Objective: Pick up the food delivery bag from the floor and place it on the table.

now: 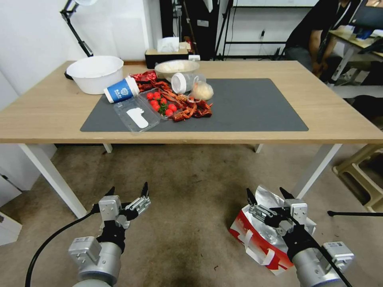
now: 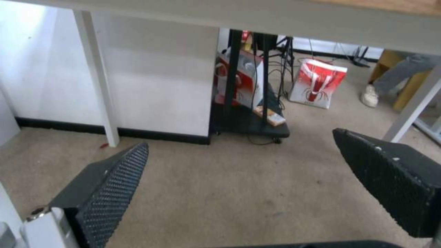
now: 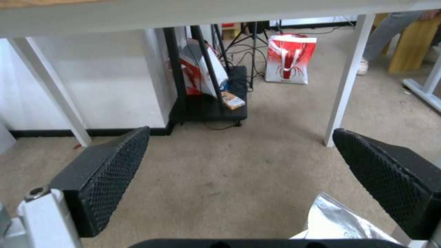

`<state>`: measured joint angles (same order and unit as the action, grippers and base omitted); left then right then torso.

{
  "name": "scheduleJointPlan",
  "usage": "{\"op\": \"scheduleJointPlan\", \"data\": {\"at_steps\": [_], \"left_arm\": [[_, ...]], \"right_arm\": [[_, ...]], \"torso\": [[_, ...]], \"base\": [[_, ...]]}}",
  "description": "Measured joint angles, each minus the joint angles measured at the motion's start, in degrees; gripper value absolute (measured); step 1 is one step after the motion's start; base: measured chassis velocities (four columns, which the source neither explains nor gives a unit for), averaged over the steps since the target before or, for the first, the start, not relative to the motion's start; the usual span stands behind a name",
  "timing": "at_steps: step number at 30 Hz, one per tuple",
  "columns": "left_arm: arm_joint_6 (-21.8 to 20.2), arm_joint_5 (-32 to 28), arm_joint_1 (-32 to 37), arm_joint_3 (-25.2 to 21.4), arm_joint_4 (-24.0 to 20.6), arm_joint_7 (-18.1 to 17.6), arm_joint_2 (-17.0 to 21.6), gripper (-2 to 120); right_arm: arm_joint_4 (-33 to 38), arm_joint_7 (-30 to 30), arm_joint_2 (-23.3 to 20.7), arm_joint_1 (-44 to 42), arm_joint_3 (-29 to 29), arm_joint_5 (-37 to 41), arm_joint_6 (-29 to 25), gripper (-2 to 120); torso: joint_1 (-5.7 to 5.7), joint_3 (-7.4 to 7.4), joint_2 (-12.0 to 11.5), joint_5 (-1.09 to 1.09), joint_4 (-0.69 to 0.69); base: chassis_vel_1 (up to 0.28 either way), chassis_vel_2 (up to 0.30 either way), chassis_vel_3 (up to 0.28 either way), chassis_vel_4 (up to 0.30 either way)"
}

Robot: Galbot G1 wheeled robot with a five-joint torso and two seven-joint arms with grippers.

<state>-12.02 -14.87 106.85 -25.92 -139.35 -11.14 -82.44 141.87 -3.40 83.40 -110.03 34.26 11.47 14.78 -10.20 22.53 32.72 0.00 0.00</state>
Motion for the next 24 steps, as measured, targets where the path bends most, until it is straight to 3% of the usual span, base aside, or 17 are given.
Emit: {"op": "scheduleJointPlan", "data": {"at_steps": [24], "left_arm": [[1.06,1.18,-0.28,-0.22,1.82,1.28,0.54,100]], "right_arm": [[-0.96,-0.12,-0.27,0.44,0.36,0.46,0.09,100]], "torso": [[2.16,-3.61,-5.76,0.0,0.0]], "base": [[0.0,0.0,0.0,0.0]]}}
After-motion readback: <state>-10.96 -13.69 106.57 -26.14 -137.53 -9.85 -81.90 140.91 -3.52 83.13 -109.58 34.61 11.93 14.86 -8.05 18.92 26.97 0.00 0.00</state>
